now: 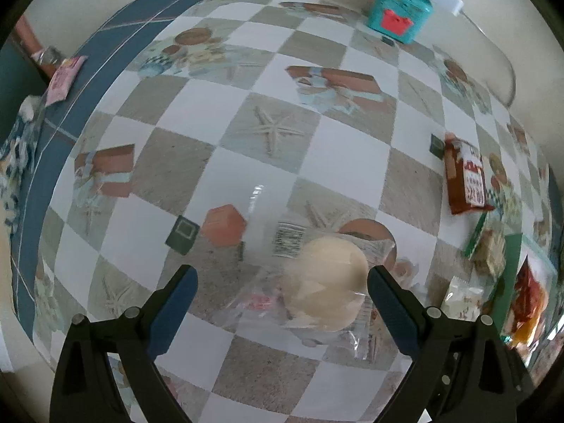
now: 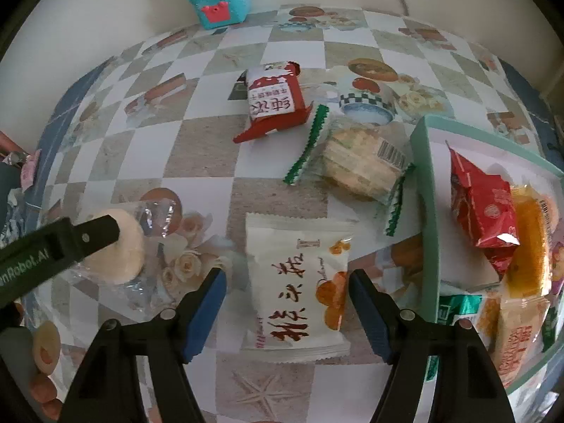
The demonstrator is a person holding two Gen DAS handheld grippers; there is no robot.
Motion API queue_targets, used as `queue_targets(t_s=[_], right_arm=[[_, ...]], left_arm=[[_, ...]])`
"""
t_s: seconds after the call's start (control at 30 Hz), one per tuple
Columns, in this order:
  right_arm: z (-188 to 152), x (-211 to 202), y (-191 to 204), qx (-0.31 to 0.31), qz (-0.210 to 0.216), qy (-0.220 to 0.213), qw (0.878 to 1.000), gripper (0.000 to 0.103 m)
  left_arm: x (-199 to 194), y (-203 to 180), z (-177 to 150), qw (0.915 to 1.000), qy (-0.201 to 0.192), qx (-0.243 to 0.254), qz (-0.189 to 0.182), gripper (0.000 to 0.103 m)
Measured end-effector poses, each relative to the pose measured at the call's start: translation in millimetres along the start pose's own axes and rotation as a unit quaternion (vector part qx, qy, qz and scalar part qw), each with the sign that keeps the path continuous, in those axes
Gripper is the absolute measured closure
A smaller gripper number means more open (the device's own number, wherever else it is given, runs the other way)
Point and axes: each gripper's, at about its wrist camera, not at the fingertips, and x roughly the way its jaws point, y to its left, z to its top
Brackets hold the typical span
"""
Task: Organize snacks
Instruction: 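Grasp the wrapped round bun with the left tool while the right tool grasps the white red-text packet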
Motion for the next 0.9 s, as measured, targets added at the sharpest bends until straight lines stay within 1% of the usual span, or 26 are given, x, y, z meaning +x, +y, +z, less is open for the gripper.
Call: queue_targets(t_s=[0.1, 0.27, 0.4, 0.53, 0.57, 0.63, 0.67, 0.7, 0.73, 0.83, 0.9], right_arm=[[-0.7, -0.9, -3.7, 0.002, 0.003, 0.003, 1.000, 0.028], [-0.3, 3.4, -3.9, 0.001, 0.000, 0.008, 1.000, 0.028], [1.3, 4.4, -3.7, 0.000, -0.007, 0.008, 1.000, 0.028], [1.3, 6.1, -5.3, -0.003, -0.015, 0.008, 1.000, 0.028], [1.1, 6.9, -5.3, -0.006, -0.018, 0.008, 1.000, 0.029], [-0.1, 5.4, -3.0, -0.012, -0.025, 0.006, 1.000, 0.036], [-0.7, 4.9, -1.8, -0.016, -0.025, 0.003, 1.000, 0.044], [-1.2, 4.4, -0.5, -0.016, -0.025, 0.001, 1.000, 0.047], [-1.6, 4.8, -0.1, -0.016, -0.024, 0.001, 1.000, 0.047], [-1.6, 6.5, 0.8, -0.016, -0.024, 0.002, 1.000, 0.048], [-0.6, 5.8, 1.5, -0.015, -0.023, 0.003, 1.000, 0.048]], left_arm=[[7.8, -11.9, 1.9, 0.9998, 0.005, 0.021, 0.000, 0.006], [21.9, -32.7, 3.8, 0.9981, 0.008, 0.057, 0.022, 0.006], [34.3, -41.8, 6.1, 0.9972, 0.016, 0.062, 0.038, 0.006], [37.8, -48.5, 8.2, 0.9971, 0.012, 0.059, 0.046, 0.006], [38.4, -50.0, 7.5, 0.9969, 0.009, 0.061, 0.049, 0.007], [39.0, -52.8, 9.0, 0.9970, 0.008, 0.057, 0.051, 0.010], [39.2, -54.7, 9.4, 0.9973, 0.009, 0.053, 0.049, 0.014], [39.4, -54.6, 10.6, 0.9979, 0.010, 0.046, 0.044, 0.014], [37.1, -49.2, 9.8, 0.9981, 0.010, 0.043, 0.042, 0.016], [35.8, -48.4, 12.9, 0.9985, 0.006, 0.037, 0.039, 0.022], [34.3, -47.2, 13.9, 0.9987, 0.004, 0.033, 0.039, 0.024]])
